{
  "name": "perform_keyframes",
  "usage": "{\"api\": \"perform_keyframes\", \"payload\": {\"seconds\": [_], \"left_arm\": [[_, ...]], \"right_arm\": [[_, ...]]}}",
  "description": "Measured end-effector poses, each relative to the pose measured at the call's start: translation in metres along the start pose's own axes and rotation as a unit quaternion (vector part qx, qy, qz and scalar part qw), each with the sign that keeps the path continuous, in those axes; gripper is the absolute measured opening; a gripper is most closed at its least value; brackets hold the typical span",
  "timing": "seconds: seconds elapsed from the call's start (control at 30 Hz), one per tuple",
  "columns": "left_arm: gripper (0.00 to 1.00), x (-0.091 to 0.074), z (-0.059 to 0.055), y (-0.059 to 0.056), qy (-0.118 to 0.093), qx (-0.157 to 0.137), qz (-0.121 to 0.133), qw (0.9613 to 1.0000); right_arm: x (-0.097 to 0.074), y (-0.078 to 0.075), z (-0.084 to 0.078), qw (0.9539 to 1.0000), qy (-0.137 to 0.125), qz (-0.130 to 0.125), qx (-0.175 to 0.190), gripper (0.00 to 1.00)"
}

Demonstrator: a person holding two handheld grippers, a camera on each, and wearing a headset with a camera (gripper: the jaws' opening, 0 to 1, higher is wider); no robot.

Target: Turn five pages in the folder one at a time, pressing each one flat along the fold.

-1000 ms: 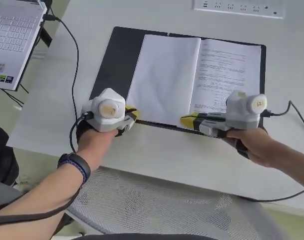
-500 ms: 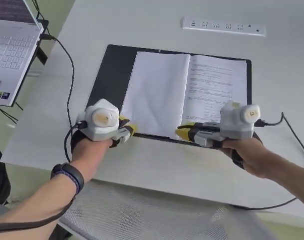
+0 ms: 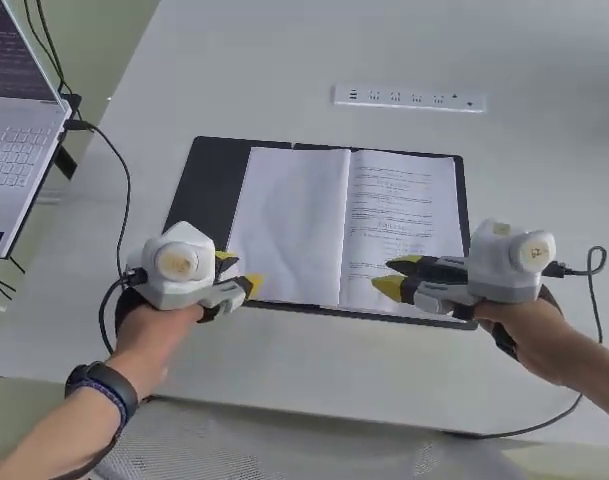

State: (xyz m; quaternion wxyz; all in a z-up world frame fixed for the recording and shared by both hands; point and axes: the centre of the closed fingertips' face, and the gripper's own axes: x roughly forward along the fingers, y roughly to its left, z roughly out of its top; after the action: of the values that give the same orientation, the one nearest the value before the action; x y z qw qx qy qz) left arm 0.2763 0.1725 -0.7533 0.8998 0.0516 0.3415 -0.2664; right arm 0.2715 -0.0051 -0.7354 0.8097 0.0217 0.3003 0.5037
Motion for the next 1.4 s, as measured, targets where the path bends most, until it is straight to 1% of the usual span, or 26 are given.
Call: {"api": "perform_keyframes", "payload": {"seconds": [0.03, 0.13, 0.33, 0.43, 0.6, 0.7, 0.77, 0.83, 0.87, 0.97, 1.17, 1.4], "left_arm": [[0.31, 0.001, 0.001, 0.001, -0.002, 0.002, -0.002, 1.0000], [0.33, -0.004, 0.006, 0.000, -0.010, 0.005, -0.007, 0.9999], [0.37, -0.015, 0.013, -0.002, -0.015, 0.017, -0.013, 0.9997], [0.38, -0.022, 0.018, -0.002, -0.020, 0.019, -0.014, 0.9995], [0.42, -0.035, 0.027, -0.003, -0.030, 0.025, -0.017, 0.9991], [0.44, -0.044, 0.031, -0.001, -0.035, 0.029, -0.019, 0.9988], [0.45, -0.048, 0.032, 0.000, -0.036, 0.031, -0.019, 0.9987], [0.47, -0.055, 0.035, 0.001, -0.039, 0.033, -0.021, 0.9985], [0.47, -0.057, 0.035, 0.002, -0.040, 0.033, -0.021, 0.9984], [0.50, -0.064, 0.038, 0.004, -0.044, 0.031, -0.022, 0.9983], [0.54, -0.076, 0.040, 0.008, -0.046, 0.030, -0.021, 0.9983], [0.59, -0.088, 0.044, 0.008, -0.054, 0.025, -0.021, 0.9980]], "right_arm": [[-0.005, -0.001, -0.001, 1.0000, 0.001, -0.004, -0.002, 0.30], [-0.017, -0.005, 0.000, 0.9997, -0.002, -0.022, -0.003, 0.32], [-0.039, -0.015, 0.004, 0.9984, -0.013, -0.054, 0.000, 0.33], [-0.047, -0.016, 0.005, 0.9977, -0.017, -0.065, 0.001, 0.35], [-0.067, -0.018, 0.006, 0.9959, -0.018, -0.088, -0.005, 0.39], [-0.083, -0.024, 0.004, 0.9935, -0.022, -0.112, 0.000, 0.43], [-0.091, -0.027, 0.004, 0.9922, -0.026, -0.122, 0.002, 0.43], [-0.103, -0.027, 0.004, 0.9906, -0.030, -0.133, 0.003, 0.44], [-0.105, -0.027, 0.004, 0.9904, -0.030, -0.135, 0.004, 0.45], [-0.119, -0.027, 0.003, 0.9883, -0.035, -0.148, 0.005, 0.46], [-0.141, -0.026, 0.003, 0.9844, -0.043, -0.171, 0.006, 0.49], [-0.160, -0.024, -0.001, 0.9802, -0.047, -0.192, 0.010, 0.53]]}}
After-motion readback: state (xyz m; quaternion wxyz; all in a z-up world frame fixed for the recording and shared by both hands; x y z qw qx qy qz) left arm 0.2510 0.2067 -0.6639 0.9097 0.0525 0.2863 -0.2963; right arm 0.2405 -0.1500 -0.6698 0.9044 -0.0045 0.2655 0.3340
